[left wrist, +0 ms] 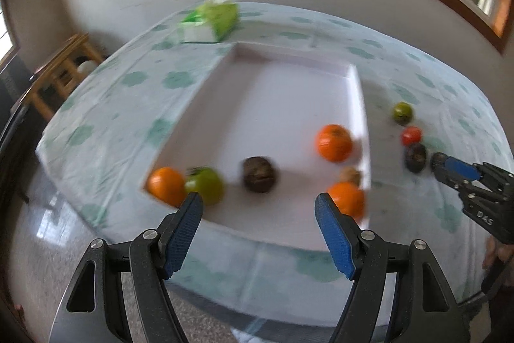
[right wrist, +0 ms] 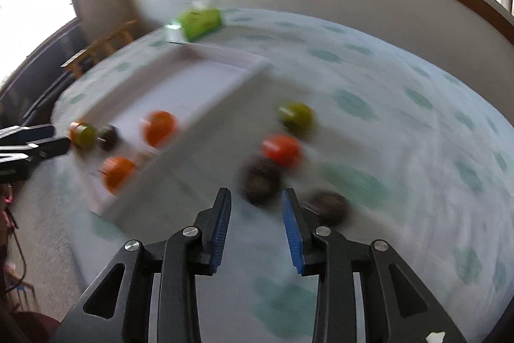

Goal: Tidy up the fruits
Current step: 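Grasp a second dark shriveled fruit with the right tool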

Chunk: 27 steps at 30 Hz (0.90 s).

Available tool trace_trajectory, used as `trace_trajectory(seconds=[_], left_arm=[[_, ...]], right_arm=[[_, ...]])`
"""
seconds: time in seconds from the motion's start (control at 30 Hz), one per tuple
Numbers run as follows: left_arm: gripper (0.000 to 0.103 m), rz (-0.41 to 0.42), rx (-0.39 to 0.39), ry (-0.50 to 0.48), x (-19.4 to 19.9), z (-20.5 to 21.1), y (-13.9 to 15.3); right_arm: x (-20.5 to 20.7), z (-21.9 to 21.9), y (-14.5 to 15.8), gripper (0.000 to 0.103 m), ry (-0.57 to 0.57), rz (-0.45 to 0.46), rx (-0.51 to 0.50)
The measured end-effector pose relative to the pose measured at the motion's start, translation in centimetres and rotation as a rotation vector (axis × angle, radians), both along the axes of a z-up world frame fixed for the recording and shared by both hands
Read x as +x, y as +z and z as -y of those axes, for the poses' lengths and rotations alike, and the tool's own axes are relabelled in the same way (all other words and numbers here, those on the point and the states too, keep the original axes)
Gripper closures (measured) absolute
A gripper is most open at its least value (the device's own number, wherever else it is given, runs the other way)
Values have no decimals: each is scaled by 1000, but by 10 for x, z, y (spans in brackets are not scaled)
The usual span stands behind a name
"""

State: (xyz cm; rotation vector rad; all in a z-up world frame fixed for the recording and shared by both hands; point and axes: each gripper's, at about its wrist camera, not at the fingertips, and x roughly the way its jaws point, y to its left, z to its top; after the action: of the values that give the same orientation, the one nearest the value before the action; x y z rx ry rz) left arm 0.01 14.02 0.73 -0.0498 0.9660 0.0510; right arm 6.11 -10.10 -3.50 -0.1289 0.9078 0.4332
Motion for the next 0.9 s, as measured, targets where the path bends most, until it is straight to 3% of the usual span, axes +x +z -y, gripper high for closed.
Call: trace_trajectory(seconds=[0.17,0.23,0.67,0.9], left_arm=[[30,3,-2,-83,12,39,4],[30,1,-4,-112,16,52,5],[30,-37,-10,-220,42,113,-5],[30,-51,-11,-251,53,136,-10]], right_arm=[[2,27,-2,63,-58,7,0],[0,34,-2,64,-63,-2,39],[19,49,-20,60,-97,-10,16],[21,53,-29,63,-100,-18,31]])
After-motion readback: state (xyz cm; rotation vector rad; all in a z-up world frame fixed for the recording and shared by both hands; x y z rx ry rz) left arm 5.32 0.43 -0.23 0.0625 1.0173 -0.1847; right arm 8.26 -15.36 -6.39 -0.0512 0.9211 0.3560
